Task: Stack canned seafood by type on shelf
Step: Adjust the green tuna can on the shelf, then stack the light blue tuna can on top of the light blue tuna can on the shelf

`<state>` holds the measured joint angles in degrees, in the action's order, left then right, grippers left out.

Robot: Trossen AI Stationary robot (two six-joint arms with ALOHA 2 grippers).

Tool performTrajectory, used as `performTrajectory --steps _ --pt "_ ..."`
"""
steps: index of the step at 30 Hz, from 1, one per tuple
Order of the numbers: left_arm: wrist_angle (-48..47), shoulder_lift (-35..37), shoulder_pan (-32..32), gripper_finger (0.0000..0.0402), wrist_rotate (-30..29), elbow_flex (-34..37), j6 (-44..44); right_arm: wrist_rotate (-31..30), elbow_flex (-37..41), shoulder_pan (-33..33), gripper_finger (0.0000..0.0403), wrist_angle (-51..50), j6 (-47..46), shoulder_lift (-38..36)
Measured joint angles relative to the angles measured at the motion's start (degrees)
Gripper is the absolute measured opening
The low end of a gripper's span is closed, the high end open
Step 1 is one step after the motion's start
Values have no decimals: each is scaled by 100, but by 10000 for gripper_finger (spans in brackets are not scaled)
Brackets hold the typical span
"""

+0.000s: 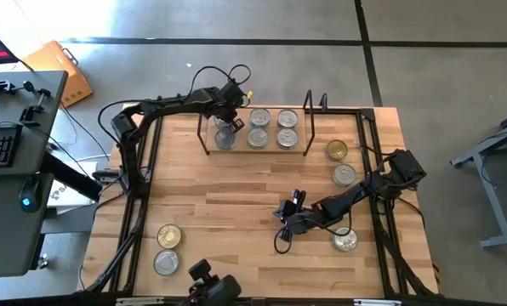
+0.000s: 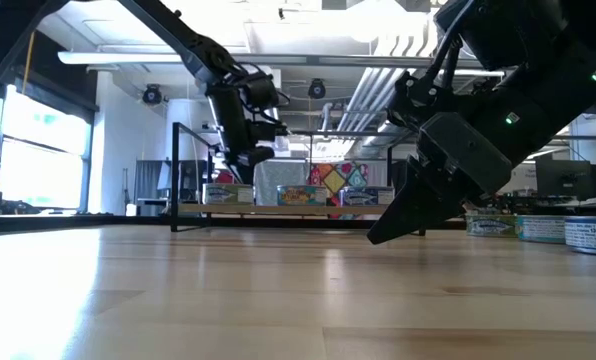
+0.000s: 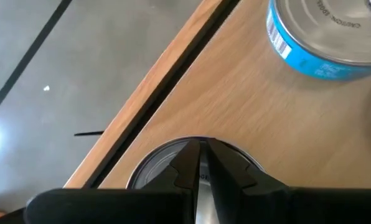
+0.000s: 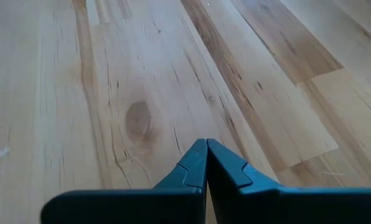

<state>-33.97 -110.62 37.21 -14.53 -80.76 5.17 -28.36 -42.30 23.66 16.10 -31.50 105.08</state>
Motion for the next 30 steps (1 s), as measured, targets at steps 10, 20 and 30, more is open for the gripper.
performTrajectory --steps 10,20,30 --pt "615 -109 24 22 201 18 111 4 0 0 0 -2 -1 -2" --pt "498 -72 21 22 243 23 0 4 0 0 0 -6 0 -1" --pt "625 673 -378 22 -65 47 284 3 0 0 0 -5 -1 0"
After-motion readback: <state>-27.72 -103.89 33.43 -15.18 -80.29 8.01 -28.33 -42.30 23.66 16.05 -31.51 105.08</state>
